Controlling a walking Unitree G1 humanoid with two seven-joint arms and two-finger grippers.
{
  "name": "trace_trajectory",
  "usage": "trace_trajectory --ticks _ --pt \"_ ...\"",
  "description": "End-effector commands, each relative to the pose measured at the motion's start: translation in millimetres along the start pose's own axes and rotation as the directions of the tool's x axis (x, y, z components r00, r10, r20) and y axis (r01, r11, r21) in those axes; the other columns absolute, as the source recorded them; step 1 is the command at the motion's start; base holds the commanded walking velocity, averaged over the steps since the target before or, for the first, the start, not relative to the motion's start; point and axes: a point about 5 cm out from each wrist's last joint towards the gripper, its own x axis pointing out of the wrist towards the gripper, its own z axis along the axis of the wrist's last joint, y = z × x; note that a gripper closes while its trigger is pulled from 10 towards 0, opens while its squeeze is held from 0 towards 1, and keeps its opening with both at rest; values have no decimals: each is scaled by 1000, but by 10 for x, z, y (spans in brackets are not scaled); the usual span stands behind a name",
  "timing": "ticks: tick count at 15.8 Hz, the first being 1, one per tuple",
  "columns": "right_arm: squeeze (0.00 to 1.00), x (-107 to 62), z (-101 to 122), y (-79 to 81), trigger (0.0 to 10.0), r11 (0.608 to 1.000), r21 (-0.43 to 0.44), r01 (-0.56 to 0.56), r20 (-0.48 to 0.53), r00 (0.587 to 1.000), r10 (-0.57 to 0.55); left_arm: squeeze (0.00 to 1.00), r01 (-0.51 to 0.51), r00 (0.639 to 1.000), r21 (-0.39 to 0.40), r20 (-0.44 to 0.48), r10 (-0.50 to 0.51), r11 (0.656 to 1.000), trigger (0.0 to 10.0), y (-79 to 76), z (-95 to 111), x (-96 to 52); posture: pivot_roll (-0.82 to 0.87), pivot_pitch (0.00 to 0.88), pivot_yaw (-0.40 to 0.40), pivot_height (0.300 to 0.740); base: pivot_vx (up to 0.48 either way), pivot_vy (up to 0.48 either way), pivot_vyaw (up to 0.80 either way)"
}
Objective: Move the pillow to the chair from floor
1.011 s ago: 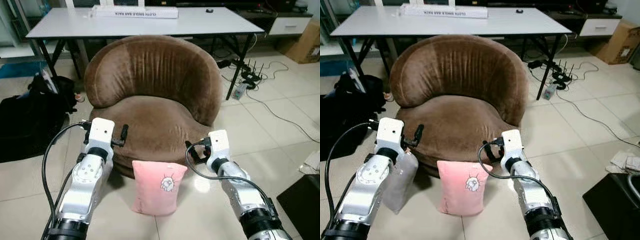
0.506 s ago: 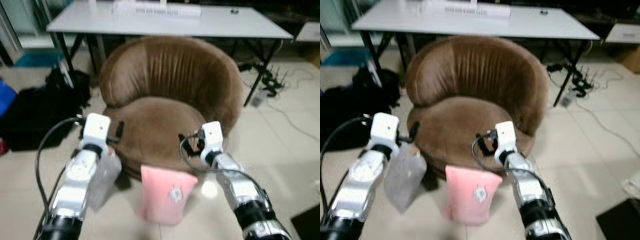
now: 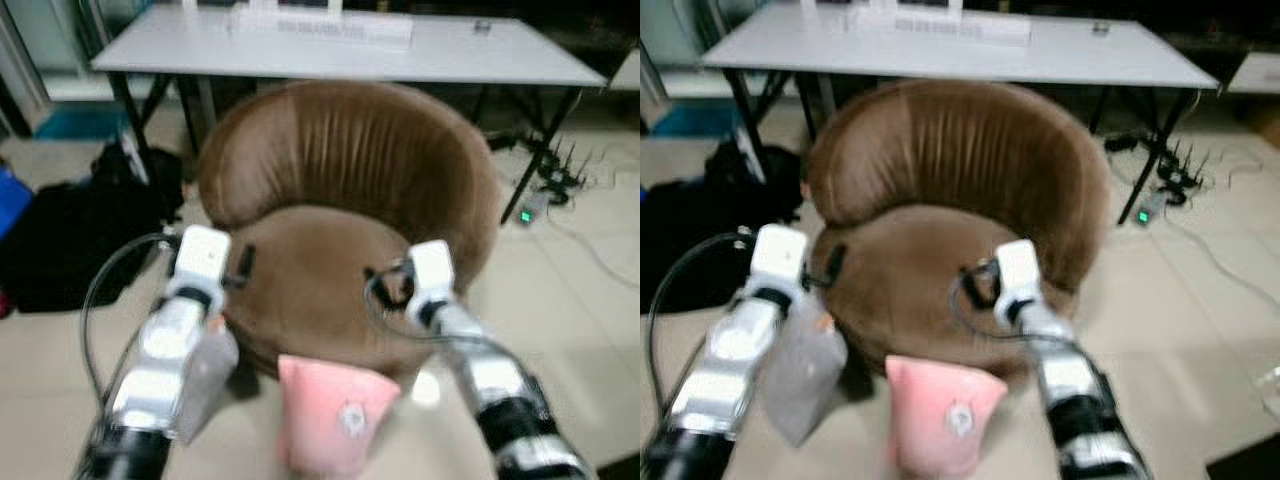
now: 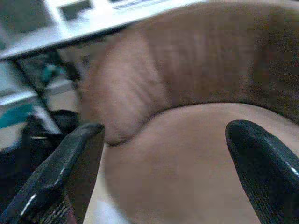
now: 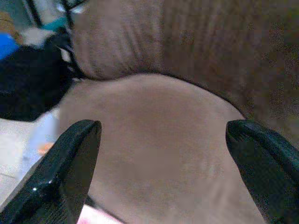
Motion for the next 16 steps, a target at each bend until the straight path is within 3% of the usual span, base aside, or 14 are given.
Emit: trace_trajectory --ticks 1,7,10,16 --pt "0 4 -9 10 10000 1000 13 -10 -14 1000 10 0 12 1000 19 -1 -12 1000 10000 16 9 -8 103 0 -41 740 0 0 0" --pt "0 -14 -6 -30 10000 1000 9 -14 -15 1000 14 0 132 991 77 -9 -132 988 10000 -67 -49 -52 103 0 -49 740 0 0 0" --pt "0 -47 -30 -28 10000 999 -4 -50 -17 999 50 0 172 985 211 -16 -172 962 10000 -32 -88 -95 102 0 -48 740 0 0 0" --pt "0 -88 -28 -6 10000 998 9 -56 -1 998 56 0 141 989 175 20 -147 974 10000 60 -50 -96 89 0 -35 685 0 0 0"
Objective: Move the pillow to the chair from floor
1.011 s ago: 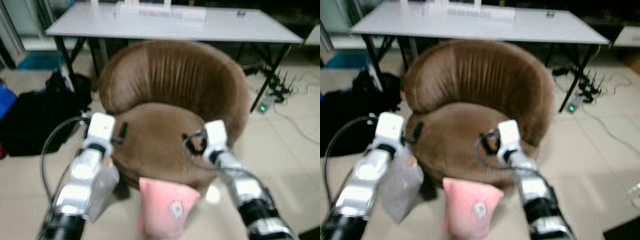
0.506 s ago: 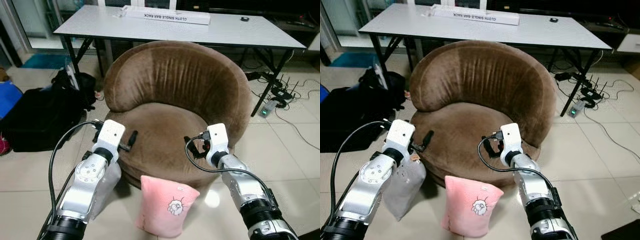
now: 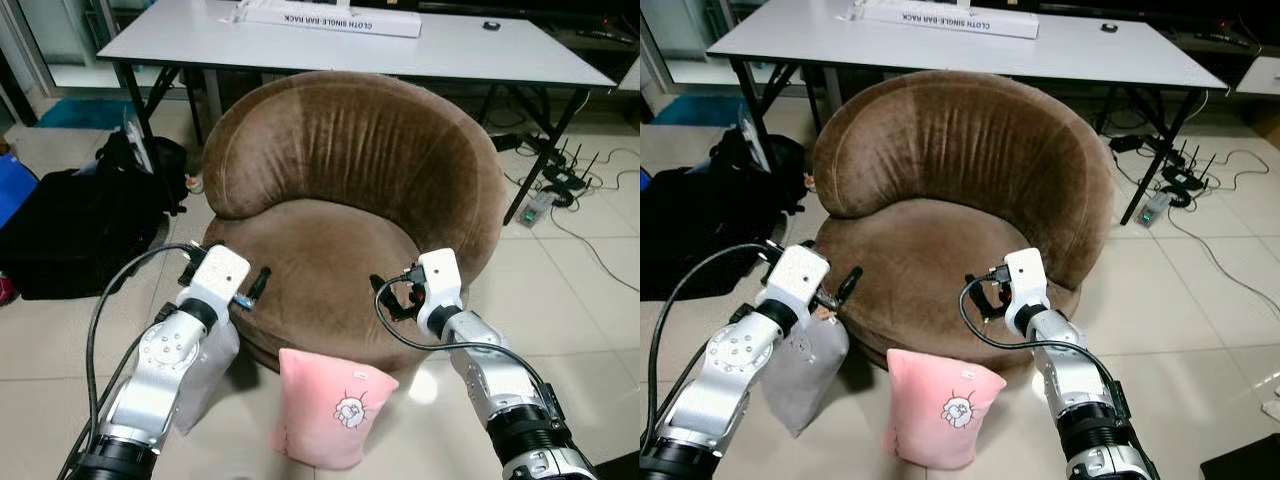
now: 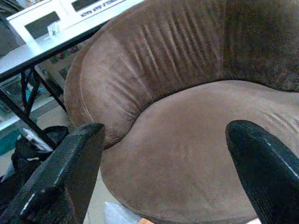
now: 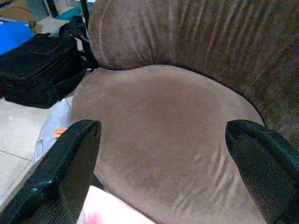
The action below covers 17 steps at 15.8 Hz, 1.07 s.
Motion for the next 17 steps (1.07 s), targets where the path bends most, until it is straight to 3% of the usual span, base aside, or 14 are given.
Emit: trace_trajectory --ticks 1,6,17 --pt "0 -30 -12 -8 10000 1000 13 5 -2 1000 -5 0 9 1000 -16 17 -9 1000 10000 -9 32 15 87 0 -34 675 0 0 0" --pt "0 -43 -17 -8 10000 1000 17 4 -1 1000 -4 0 18 1000 -25 26 -17 1000 10000 -34 40 13 91 0 -41 635 0 0 0" --pt "0 -33 8 7 10000 1000 8 -7 -6 1000 7 0 -31 999 -77 21 33 997 10000 -30 20 -4 97 0 -56 635 0 0 0"
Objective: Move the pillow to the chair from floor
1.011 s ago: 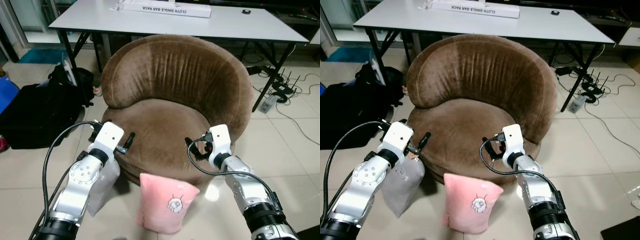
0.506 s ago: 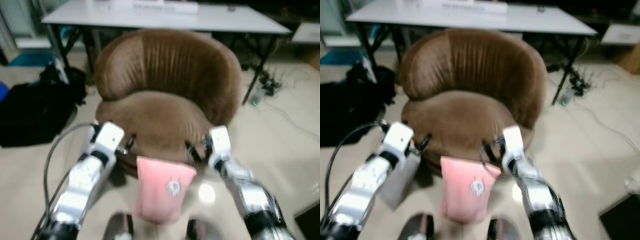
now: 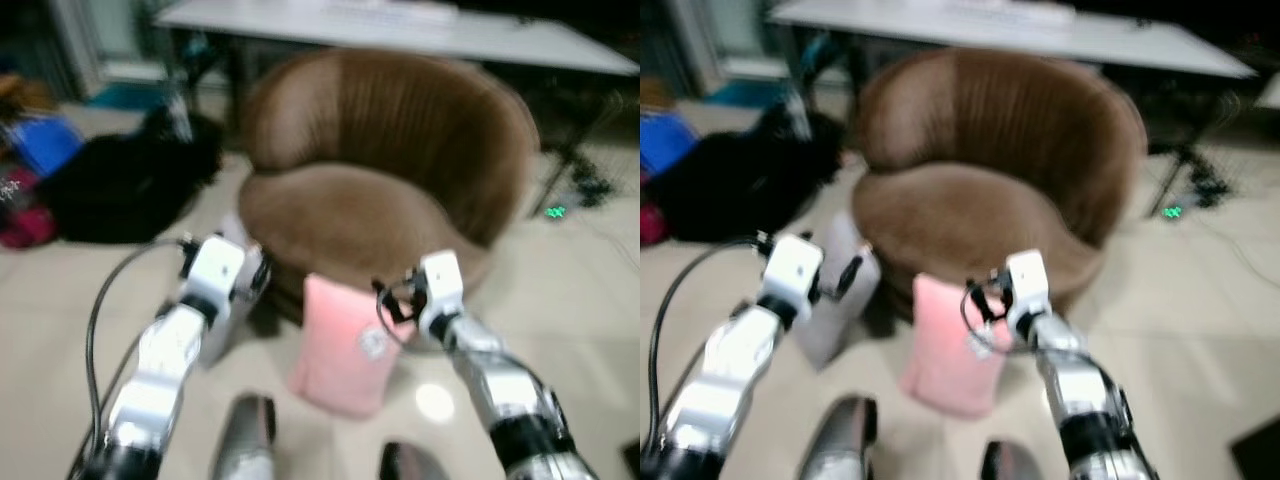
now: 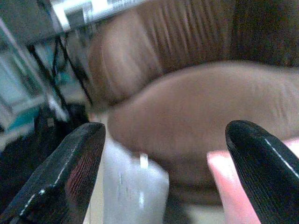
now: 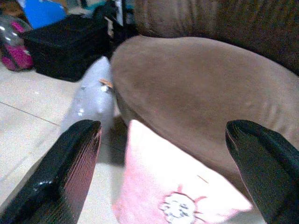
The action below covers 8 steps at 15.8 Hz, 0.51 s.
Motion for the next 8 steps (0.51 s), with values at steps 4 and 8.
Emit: trace_trajectory --ticks 4,8 --pt "0 12 49 4 10000 1000 -3 -7 7 1000 7 0 -12 1000 -18 20 12 1000 10000 32 51 22 98 0 -60 635 0 0 0" --pt "0 10 40 -1 10000 1000 -6 -4 2 1000 4 0 -7 1000 -24 21 7 1000 10000 27 47 18 97 0 -59 635 220 0 0"
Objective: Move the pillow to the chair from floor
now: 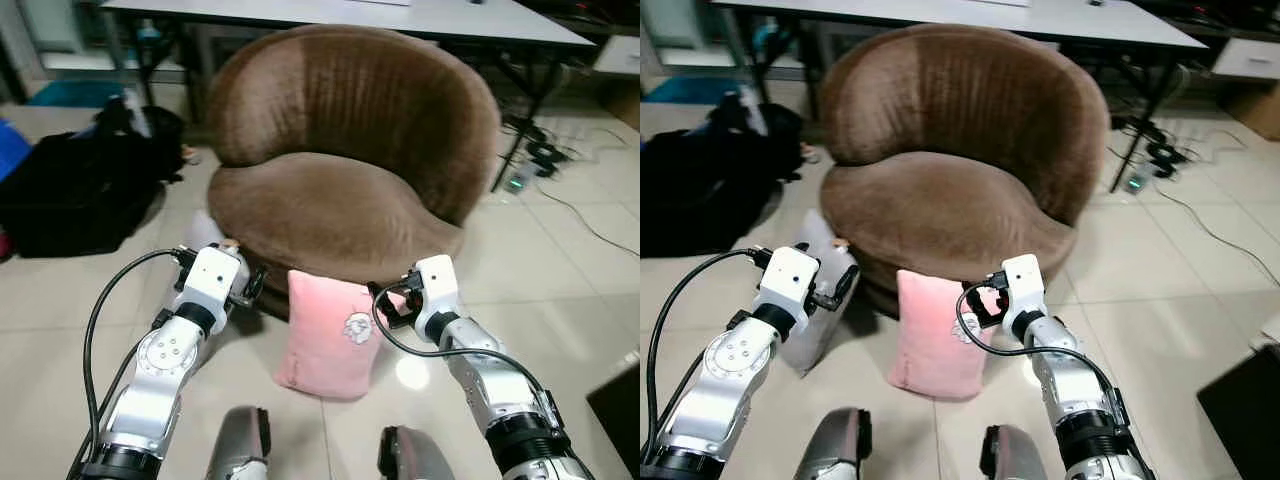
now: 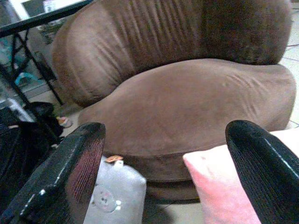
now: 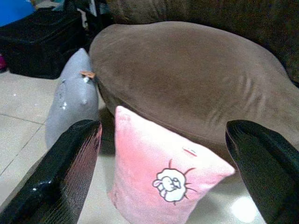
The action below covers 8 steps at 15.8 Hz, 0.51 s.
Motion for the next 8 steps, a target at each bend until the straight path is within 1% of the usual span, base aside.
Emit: trace_trajectory --ticks 1,8 --pt "0 -5 52 -49 10000 1000 -8 11 11 1000 -11 0 6 1000 -7 26 -6 1000 10000 -12 65 30 95 0 -59 635 319 0 0" --pt "0 5 43 -50 10000 1000 -7 18 9 1000 -18 0 24 999 4 29 -24 1000 10000 -22 80 48 94 0 -55 635 321 0 0"
